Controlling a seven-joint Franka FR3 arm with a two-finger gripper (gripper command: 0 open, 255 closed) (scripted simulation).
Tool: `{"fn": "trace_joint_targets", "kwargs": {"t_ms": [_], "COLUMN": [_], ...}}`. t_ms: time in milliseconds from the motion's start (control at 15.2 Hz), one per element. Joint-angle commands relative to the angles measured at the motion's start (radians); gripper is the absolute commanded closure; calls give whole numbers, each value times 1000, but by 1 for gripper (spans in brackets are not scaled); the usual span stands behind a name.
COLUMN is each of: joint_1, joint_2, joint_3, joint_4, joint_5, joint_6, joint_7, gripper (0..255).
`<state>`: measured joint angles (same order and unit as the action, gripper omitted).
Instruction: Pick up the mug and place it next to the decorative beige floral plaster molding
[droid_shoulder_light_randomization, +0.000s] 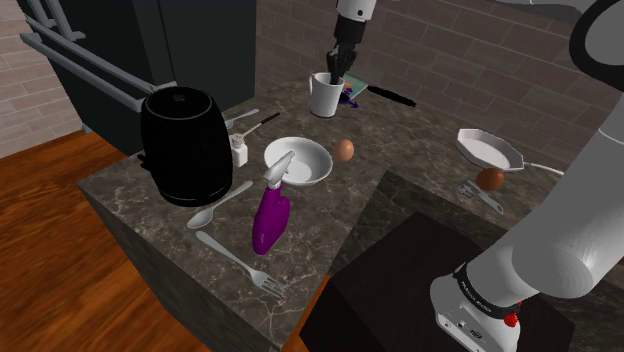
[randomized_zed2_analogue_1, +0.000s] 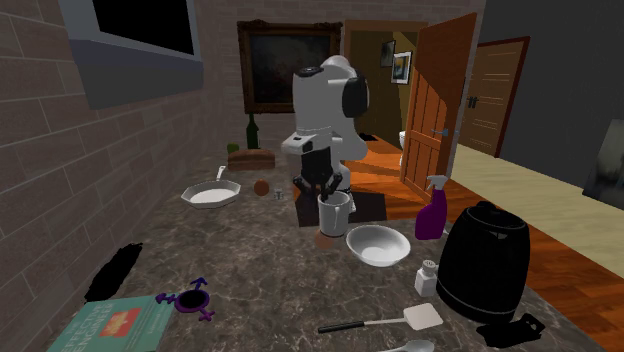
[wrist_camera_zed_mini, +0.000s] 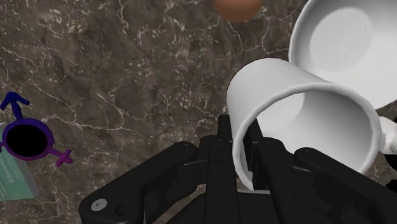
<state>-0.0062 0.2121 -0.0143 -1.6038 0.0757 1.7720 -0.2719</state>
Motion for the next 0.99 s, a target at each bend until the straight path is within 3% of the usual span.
{"fn": "trace_joint_targets", "kwargs": {"t_ms": [0,330,924], "joint_1": [-1,-1,-120], "joint_2": [-1,1,16], "joint_3": [0,-1,-77], "joint_4": [27,94,60], "joint_5": [0,-1,7], "joint_6": [-28,-93,-58], "joint_7": [1,5,-192], "gripper": [255,255,255]}}
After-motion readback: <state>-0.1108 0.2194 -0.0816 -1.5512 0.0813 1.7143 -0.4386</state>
